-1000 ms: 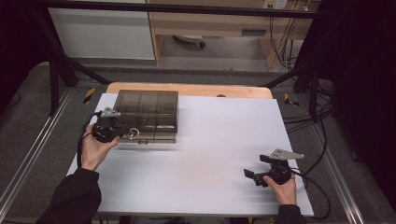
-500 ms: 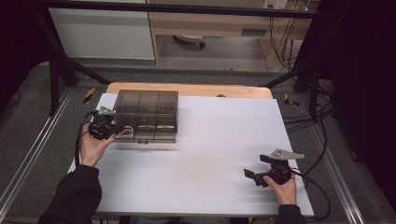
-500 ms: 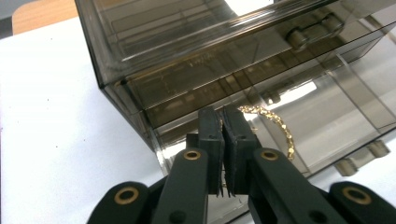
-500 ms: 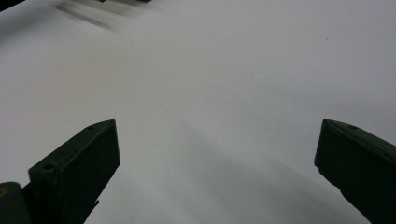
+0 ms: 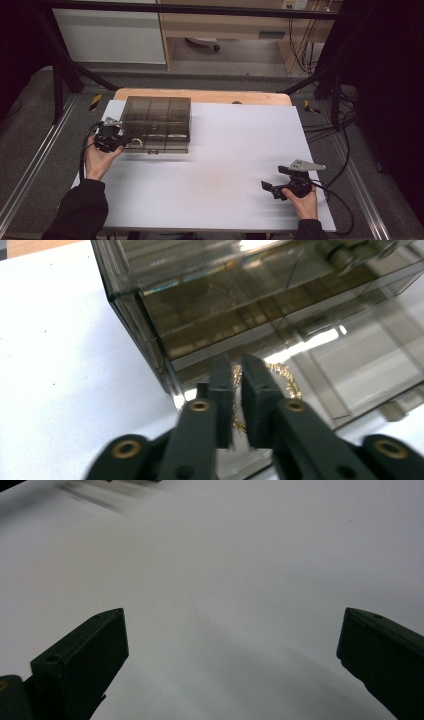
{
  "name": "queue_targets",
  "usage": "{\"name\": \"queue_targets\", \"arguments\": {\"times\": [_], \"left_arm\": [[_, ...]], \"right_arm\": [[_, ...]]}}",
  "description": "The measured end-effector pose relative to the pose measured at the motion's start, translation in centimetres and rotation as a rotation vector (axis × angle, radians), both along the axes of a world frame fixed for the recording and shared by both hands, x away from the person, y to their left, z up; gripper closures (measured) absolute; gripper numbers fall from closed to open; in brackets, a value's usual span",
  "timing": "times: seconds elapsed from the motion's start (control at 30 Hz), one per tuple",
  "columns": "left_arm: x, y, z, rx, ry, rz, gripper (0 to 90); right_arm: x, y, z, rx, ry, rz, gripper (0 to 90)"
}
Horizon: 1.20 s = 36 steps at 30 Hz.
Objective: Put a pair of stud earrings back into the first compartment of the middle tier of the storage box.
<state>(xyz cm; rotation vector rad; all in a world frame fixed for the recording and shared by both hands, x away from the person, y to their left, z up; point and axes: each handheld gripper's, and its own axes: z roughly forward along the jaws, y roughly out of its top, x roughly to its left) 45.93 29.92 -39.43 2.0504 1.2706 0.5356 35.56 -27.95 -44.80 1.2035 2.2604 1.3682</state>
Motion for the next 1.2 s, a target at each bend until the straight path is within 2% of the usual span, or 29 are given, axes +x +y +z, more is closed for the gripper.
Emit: {"name": "queue_targets", "arguments": {"times": [0.17,0.33,0.43,0.53,0.73,0.83,1.0,1.07,1.13,1.2], "left_arm": [[-1.2,-0.2,1.1,-0.031,-0.053,-0.023,68.5],[-2.8,-0.6,1.6,-0.059,-0.084,-0.057,50.1],[-3.8,-0.6,1.5,-0.072,-0.098,-0.074,43.1],[-4.8,-0.7,1.3,-0.067,-0.104,-0.086,35.9],[-6.7,-0.7,0.8,-0.087,-0.148,-0.125,22.4],[-7.5,-0.7,0.4,-0.09,-0.149,-0.137,16.5],[-8.5,-0.7,-1.0,-0.119,-0.139,-0.16,11.9],[-8.8,-0.7,-1.7,-0.119,-0.129,-0.171,11.2],[-9.0,-0.7,-2.0,-0.097,-0.126,-0.178,11.1],[-9.1,-0.5,-2.3,-0.118,-0.131,-0.18,10.5]], "right_arm": [[0.0,0.0,0.0,0.0,0.0,0.0,0.6],[0.0,0.0,0.0,0.001,0.001,-0.001,0.6],[0.0,0.0,0.0,0.0,0.001,0.0,0.6],[0.0,0.0,0.0,-0.001,0.004,0.0,0.6],[0.0,0.1,0.0,0.0,0.004,0.0,0.6],[0.0,0.1,0.0,0.0,0.005,0.0,0.6],[0.0,0.1,-0.1,0.001,0.005,0.001,0.6],[0.0,0.1,-0.1,-0.001,0.005,0.0,0.6],[0.0,0.1,-0.1,-0.001,0.006,0.004,0.6],[0.0,0.1,-0.1,-0.004,0.009,0.004,0.6]]}}
